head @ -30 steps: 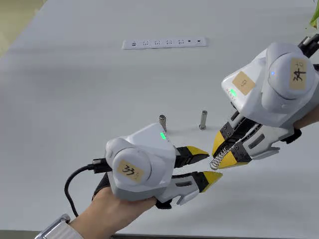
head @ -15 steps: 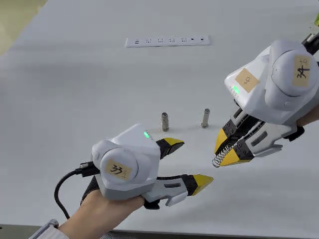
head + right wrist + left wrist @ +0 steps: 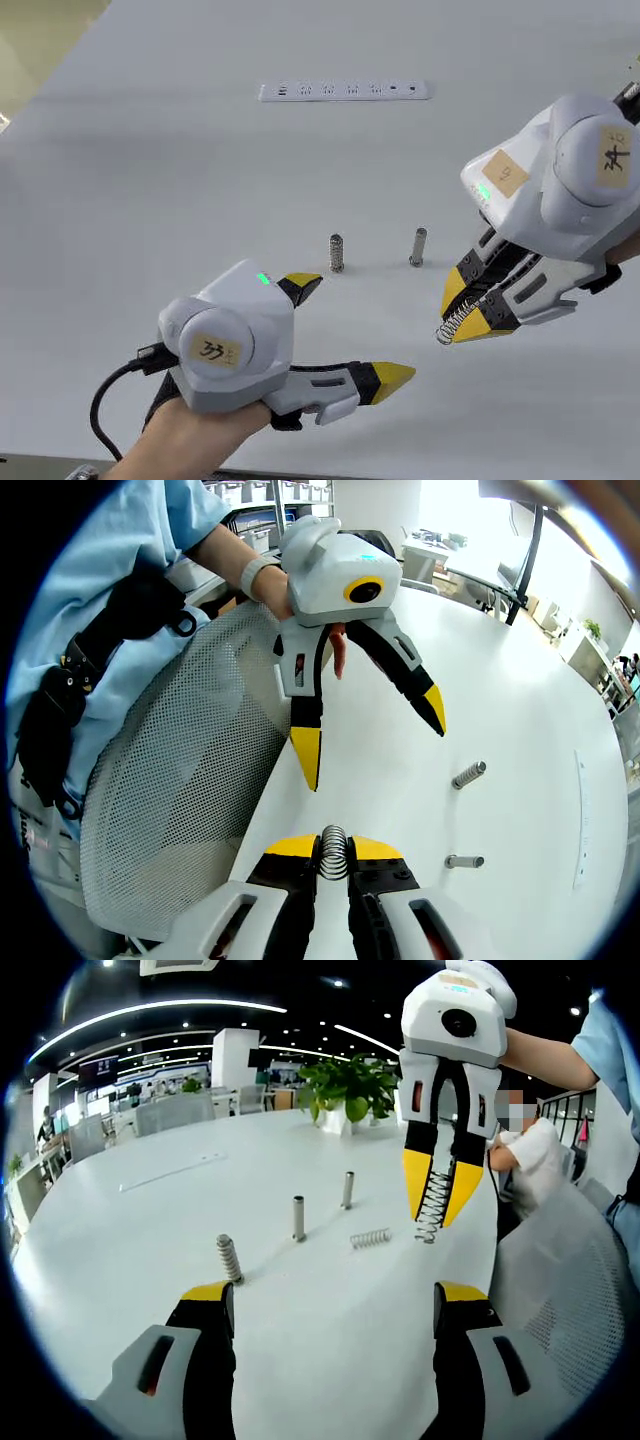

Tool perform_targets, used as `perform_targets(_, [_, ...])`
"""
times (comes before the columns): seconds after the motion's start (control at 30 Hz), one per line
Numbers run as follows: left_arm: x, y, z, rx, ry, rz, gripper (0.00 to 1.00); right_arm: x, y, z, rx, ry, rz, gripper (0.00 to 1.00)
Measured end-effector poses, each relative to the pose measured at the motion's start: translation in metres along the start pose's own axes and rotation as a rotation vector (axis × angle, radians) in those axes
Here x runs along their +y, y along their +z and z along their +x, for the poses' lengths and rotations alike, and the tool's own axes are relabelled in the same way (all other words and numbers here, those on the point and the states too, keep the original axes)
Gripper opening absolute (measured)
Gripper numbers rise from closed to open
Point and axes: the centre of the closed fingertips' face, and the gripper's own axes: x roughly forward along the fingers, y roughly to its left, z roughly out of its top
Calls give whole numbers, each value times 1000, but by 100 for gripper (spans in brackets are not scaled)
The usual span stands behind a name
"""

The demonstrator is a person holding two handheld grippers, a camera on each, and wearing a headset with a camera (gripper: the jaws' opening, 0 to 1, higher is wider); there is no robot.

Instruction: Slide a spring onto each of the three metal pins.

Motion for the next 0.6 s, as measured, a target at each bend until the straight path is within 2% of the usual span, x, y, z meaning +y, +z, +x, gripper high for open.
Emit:
perform_targets(0.33, [15,-4,-7,5,44,-22,97,-5,-2,-3,8,-6,1,7])
perform_targets(0.6, [26,-7,-11,6,81,-47,99,-14,-13,-4,61,-14,-13,7])
